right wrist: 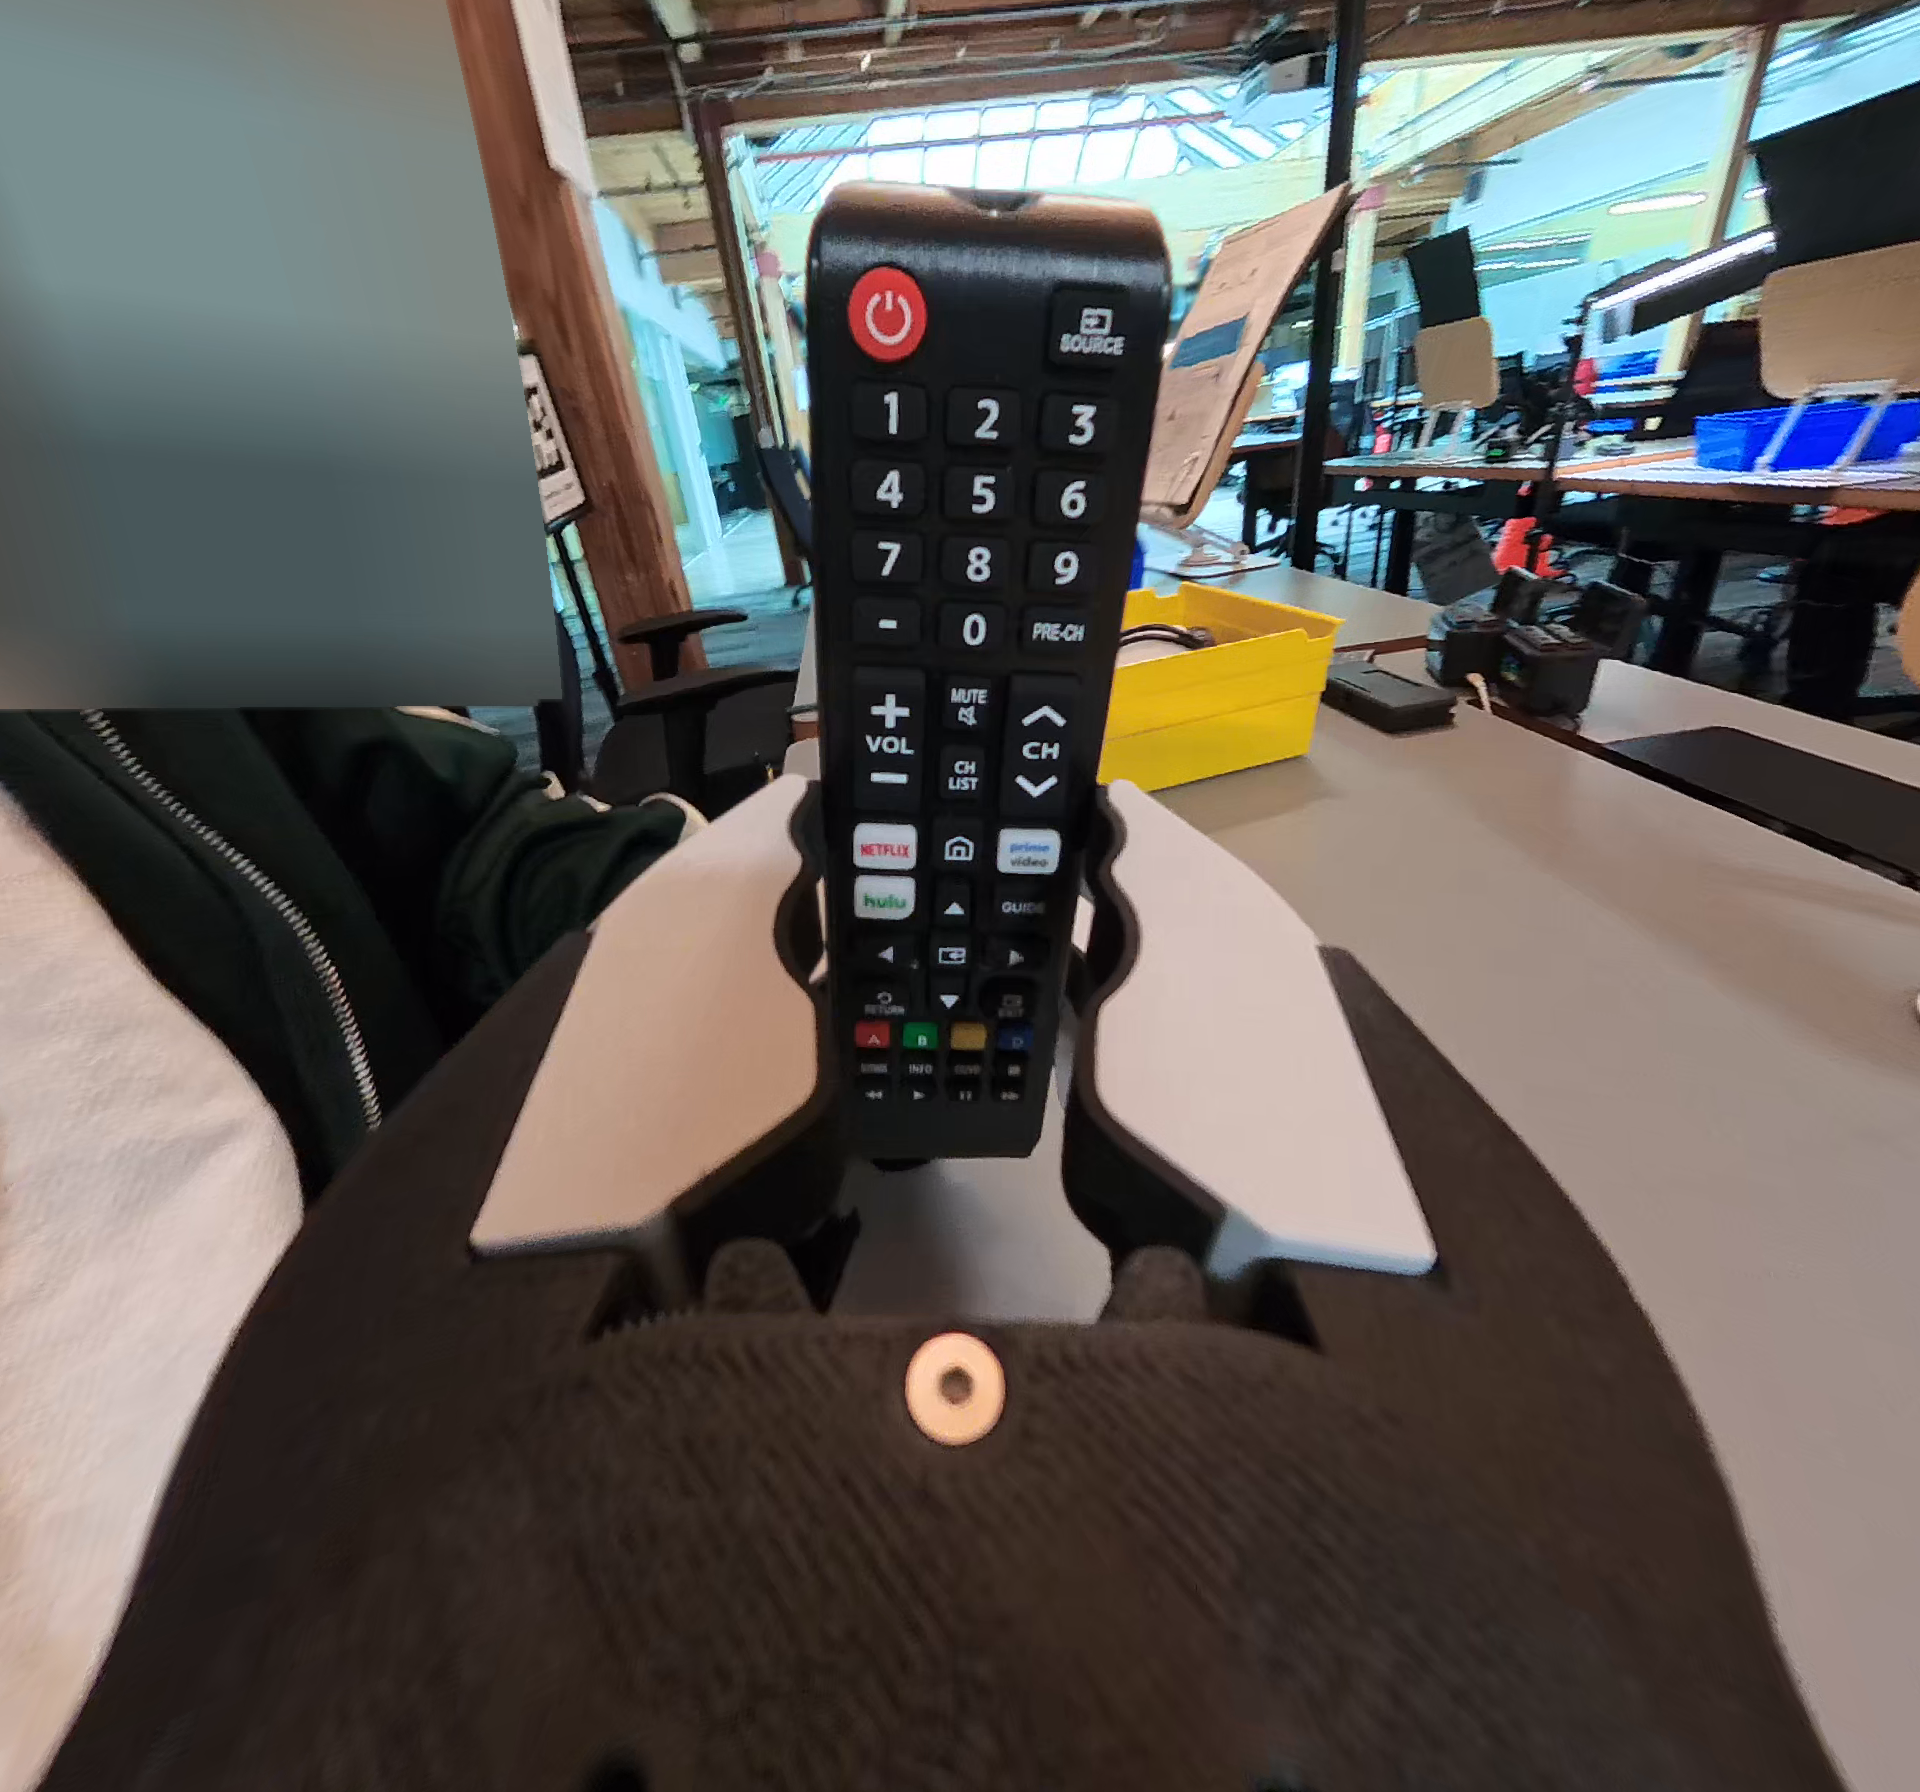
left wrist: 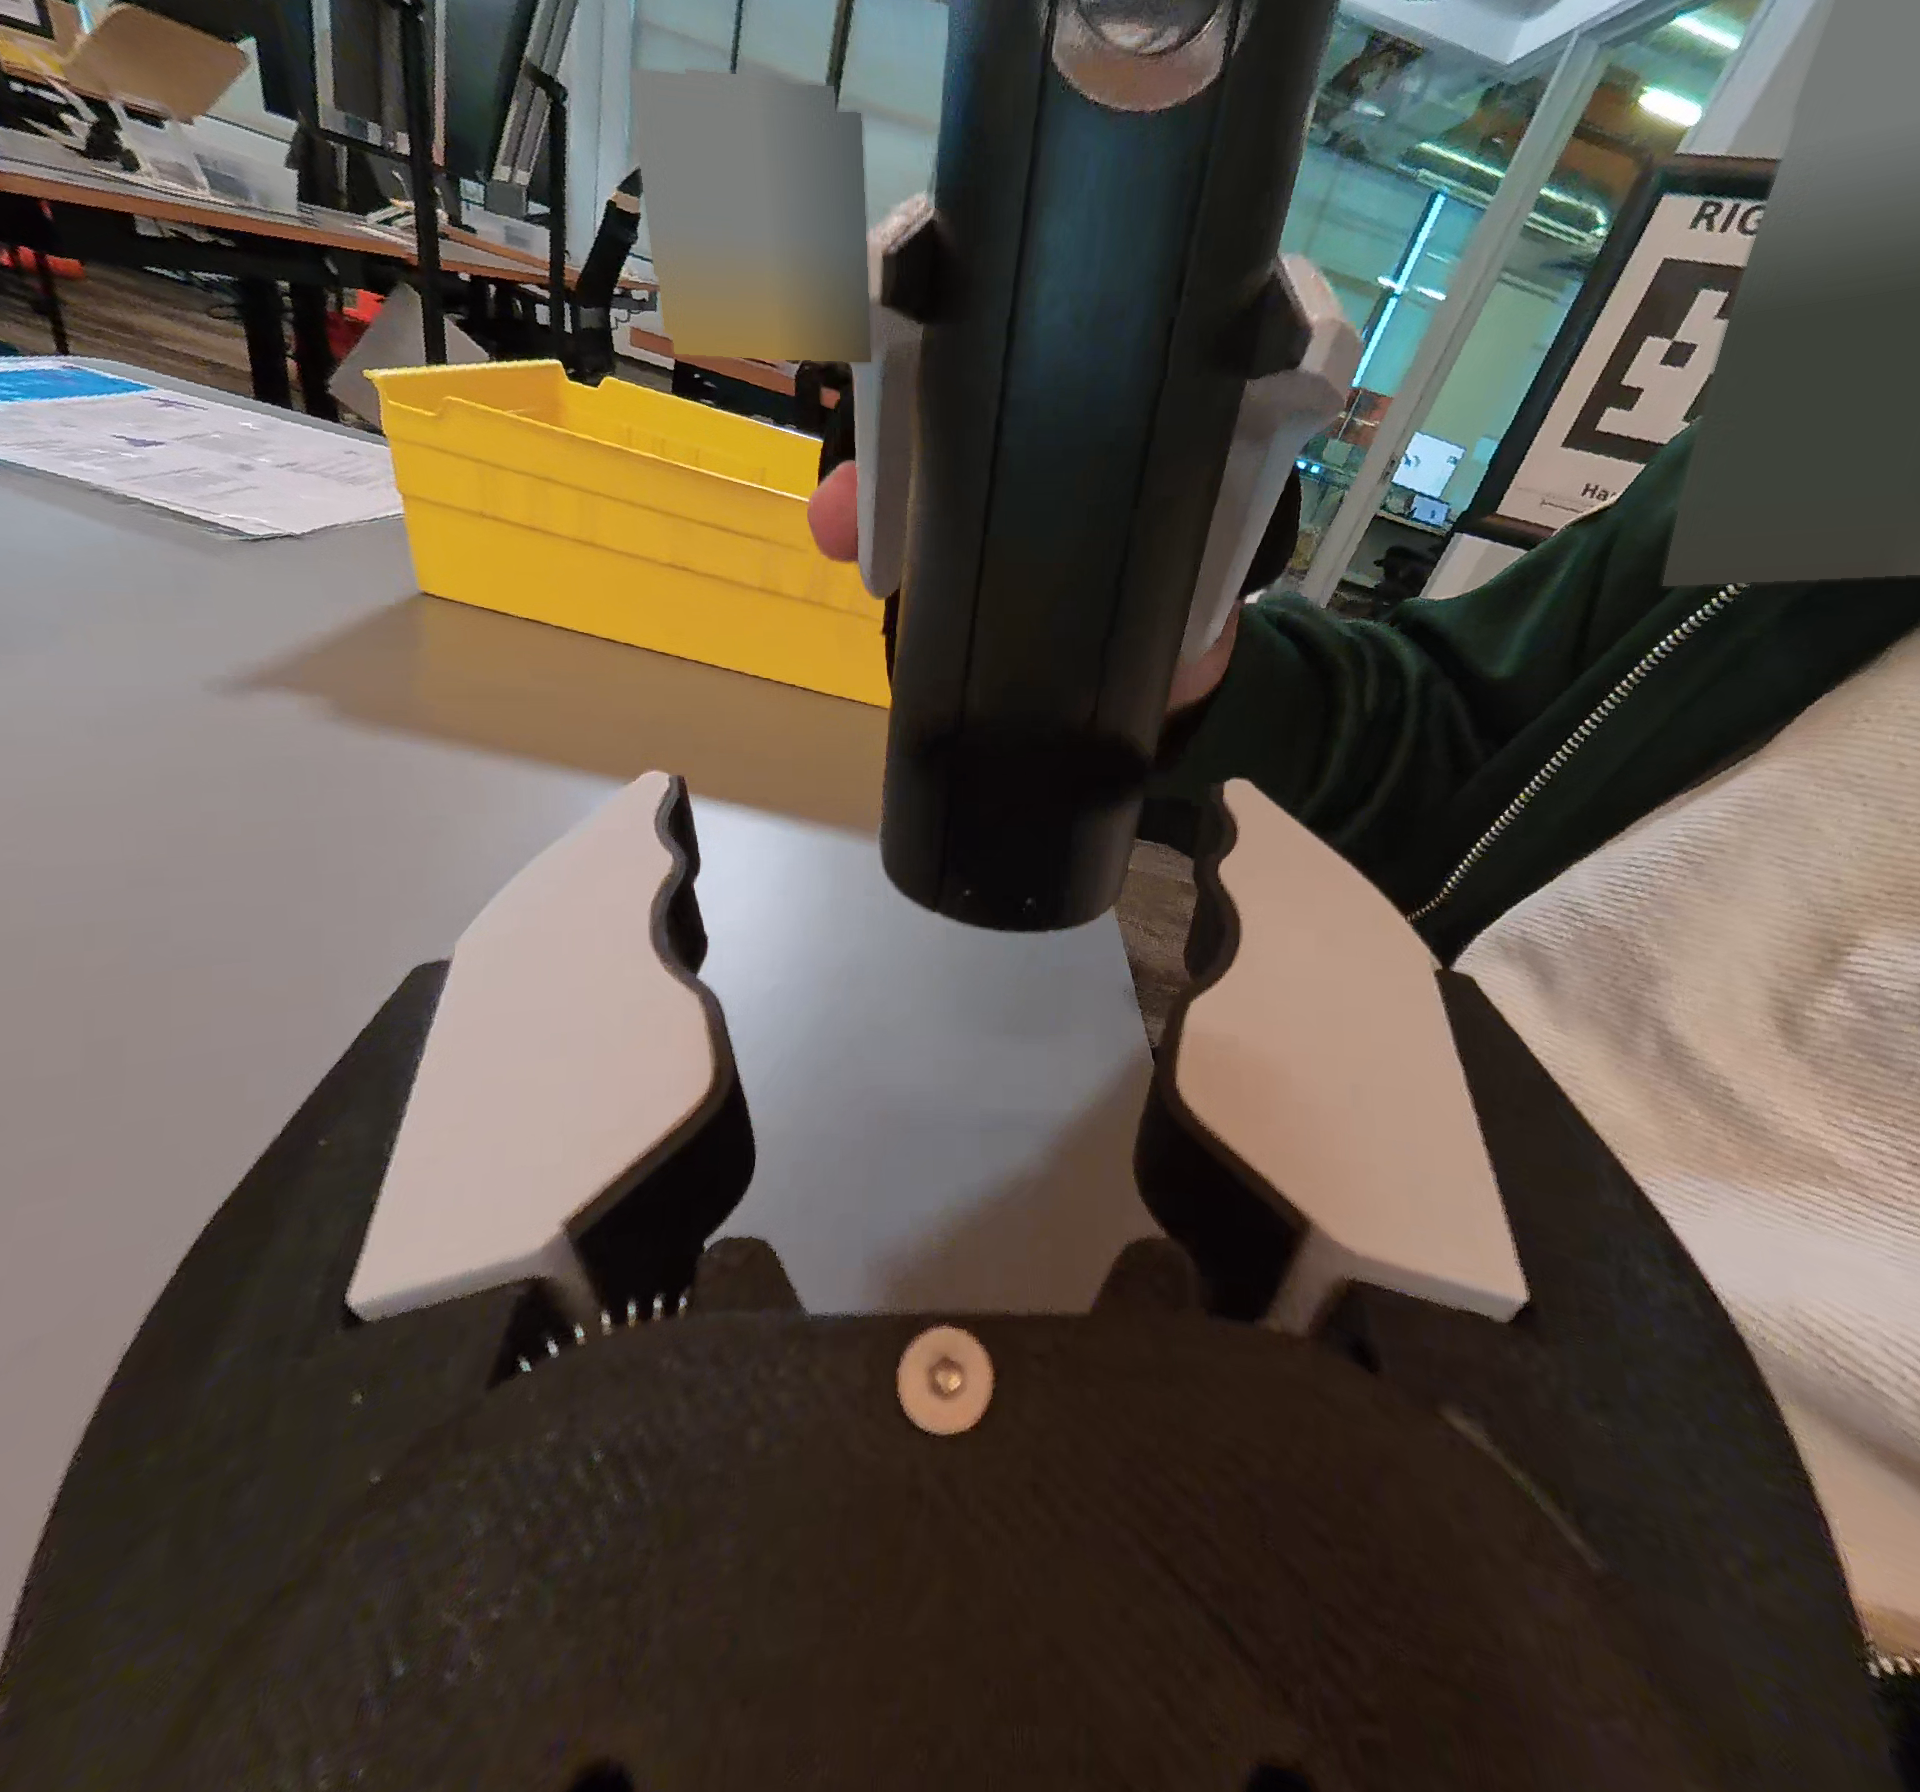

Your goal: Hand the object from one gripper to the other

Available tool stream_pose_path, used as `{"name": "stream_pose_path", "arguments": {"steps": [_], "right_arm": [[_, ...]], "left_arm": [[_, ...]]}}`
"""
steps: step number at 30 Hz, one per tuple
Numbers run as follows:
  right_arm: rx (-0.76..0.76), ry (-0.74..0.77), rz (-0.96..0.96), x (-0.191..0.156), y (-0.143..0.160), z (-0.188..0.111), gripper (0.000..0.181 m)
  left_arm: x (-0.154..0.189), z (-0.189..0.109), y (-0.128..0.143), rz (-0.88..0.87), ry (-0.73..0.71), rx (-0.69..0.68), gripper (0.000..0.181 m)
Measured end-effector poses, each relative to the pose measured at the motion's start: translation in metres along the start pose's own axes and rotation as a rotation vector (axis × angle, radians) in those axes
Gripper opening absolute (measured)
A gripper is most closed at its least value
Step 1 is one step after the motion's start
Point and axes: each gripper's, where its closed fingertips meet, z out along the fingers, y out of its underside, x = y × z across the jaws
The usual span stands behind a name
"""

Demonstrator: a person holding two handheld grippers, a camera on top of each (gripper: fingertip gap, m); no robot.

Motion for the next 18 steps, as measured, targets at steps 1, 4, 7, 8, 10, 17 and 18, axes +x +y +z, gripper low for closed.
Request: {"name": "stream_pose_path", "arguments": {"steps": [1,4,7,8,10,17,18], "right_arm": [[-0.015,-0.010,-0.008,-0.003,-0.001,-0.002,0.049],[-0.072,-0.008,-0.050,0.004,0.002,-0.002,0.049],[-0.090,0.002,-0.066,0.003,0.001,-0.003,0.049],[-0.092,0.010,-0.064,0.004,-0.001,-0.004,0.049],[-0.084,0.033,-0.055,0.010,-0.010,-0.007,0.049],[-0.129,0.473,-0.160,0.067,-0.104,-0.103,0.049],[-0.157,0.581,-0.175,0.079,-0.113,-0.128,0.049]], "left_arm": [[0.000,0.001,0.001,0.000,0.002,-0.006,0.092],[0.001,0.003,0.006,0.008,0.003,-0.029,0.092],[0.001,0.003,0.008,0.009,0.003,-0.039,0.092],[0.000,0.003,0.008,0.005,0.001,-0.037,0.092],[-0.001,0.002,0.007,-0.003,-0.002,-0.030,0.091],[-0.006,-0.001,0.003,-0.037,-0.012,-0.004,0.089],[-0.006,-0.002,0.003,-0.039,-0.011,-0.004,0.088]]}}
